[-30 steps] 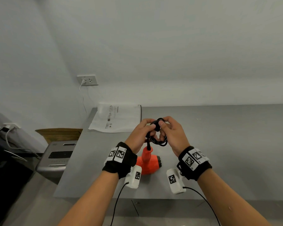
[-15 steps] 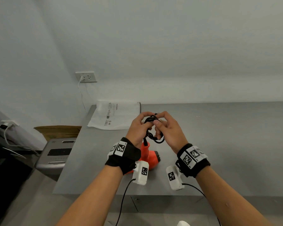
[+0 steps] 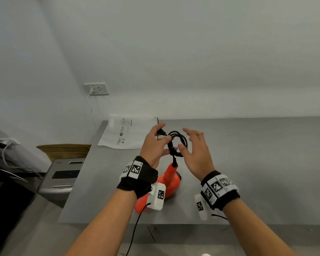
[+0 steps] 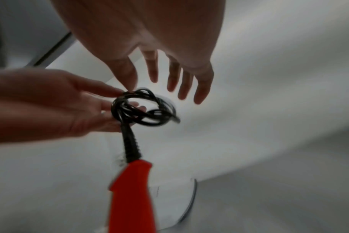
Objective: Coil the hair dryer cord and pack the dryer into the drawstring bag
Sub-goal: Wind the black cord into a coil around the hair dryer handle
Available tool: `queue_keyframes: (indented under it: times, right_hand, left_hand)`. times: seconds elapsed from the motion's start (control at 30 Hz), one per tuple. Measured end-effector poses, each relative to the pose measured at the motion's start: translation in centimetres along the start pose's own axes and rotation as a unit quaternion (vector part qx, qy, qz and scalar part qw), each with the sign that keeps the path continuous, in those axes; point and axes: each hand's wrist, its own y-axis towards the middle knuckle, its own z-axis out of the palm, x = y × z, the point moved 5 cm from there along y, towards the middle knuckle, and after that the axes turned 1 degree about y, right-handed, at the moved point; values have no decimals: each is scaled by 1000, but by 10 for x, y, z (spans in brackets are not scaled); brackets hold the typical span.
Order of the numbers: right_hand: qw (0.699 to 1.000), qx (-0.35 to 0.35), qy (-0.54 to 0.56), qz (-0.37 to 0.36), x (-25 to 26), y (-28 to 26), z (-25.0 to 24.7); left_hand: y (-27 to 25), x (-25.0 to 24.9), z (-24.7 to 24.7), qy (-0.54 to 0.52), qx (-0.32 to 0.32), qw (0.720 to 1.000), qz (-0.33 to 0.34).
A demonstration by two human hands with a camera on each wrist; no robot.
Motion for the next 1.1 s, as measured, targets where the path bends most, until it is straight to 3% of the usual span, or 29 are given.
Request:
queue_keyframes:
  times: [0.07,0.13,0.2,0.4,0.53,0.67,0.8,0.9,0.97,1.1]
  right_hand:
    - [992,69,-49,-90,9,-9,7]
    - [981,157,-85,-83,6,-16,21]
    - [974,188,-113,-54,-2,-18,29]
    - [986,160,-51,9,-17,-14,32]
    - [989,127,-24,66,-35,-11,27]
    - [984,90,24,150,-59,-14,16]
    - [958,60,117,257,-94,-19,4]
    - [935,31,181,303,-116,-25,2]
    - [920,16,220,324,-129,-31,3]
    - [886,-11,276,373,-154,-55,7]
  left_hand:
    - [1,2,0,-4,11,1000,-4]
    - [2,6,-3,-27,15,999,-16]
    - [4,11,-4,-42,15,999,-25]
    - [4,17,-6,-53,38,998,-14]
    - [-3,25,-5,88,65,994,18]
    - [-5,52,-31,368,83,925,40]
    - [-12,98,-68,546,146,822,-68]
    - [-23,131,-75,613,200,756,-116]
    - [-26,152,-79,620,192,749,-132]
    - [-22,172,-83,612,129,771,-122]
